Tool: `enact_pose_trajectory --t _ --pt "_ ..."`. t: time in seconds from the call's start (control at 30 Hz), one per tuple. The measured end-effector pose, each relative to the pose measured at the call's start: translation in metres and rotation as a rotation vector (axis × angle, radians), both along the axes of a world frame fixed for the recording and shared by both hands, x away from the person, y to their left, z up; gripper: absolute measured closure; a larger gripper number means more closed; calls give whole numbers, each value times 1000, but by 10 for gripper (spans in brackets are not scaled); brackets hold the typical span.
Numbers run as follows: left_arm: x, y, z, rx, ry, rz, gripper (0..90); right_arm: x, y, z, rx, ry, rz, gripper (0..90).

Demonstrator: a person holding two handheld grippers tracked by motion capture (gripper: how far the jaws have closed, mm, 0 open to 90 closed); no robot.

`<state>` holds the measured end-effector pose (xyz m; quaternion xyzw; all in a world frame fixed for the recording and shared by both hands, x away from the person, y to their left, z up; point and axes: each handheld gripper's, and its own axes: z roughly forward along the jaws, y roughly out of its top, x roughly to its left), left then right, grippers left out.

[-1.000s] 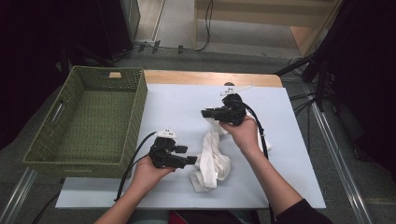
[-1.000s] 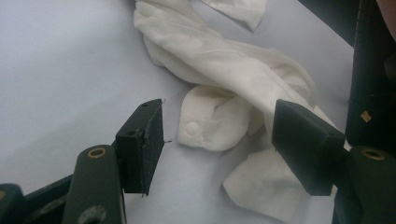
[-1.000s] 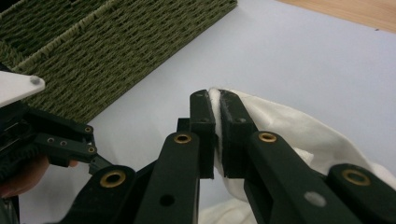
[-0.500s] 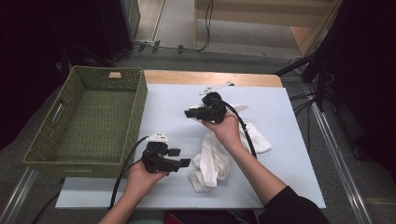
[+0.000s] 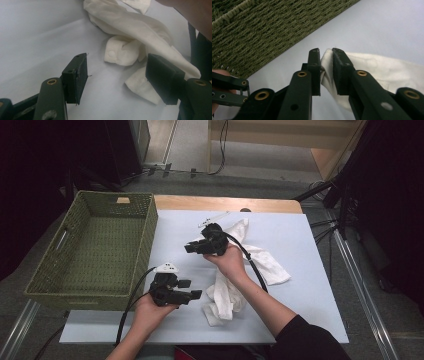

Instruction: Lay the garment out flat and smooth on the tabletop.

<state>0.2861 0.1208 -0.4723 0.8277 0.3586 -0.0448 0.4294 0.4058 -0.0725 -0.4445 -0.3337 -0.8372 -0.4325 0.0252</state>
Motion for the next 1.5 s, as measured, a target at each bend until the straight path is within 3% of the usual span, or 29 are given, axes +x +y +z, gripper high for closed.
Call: enact_pose_trajectory --t 0.1,0.27,0.7,0.9,1.03,1.5 --pt "0 -1 0 3 2 -6 346 1 -6 3 34 4 -2 557" --pt "1 -4 0 1 1 -11 346 2 -17 11 72 -10 -5 434" --pt "5 -8 -1 2 1 -24 346 1 -52 23 51 7 -21 386" --pt "6 -11 -1 -1 0 -32 346 5 -63 6 5 58 -43 384" --pt "8 -13 -1 -2 1 -30 346 4 -71 2 -14 68 -55 380" --pt "22 -22 0 3 -14 -35 345 -11 -101 6 5 35 -95 381"
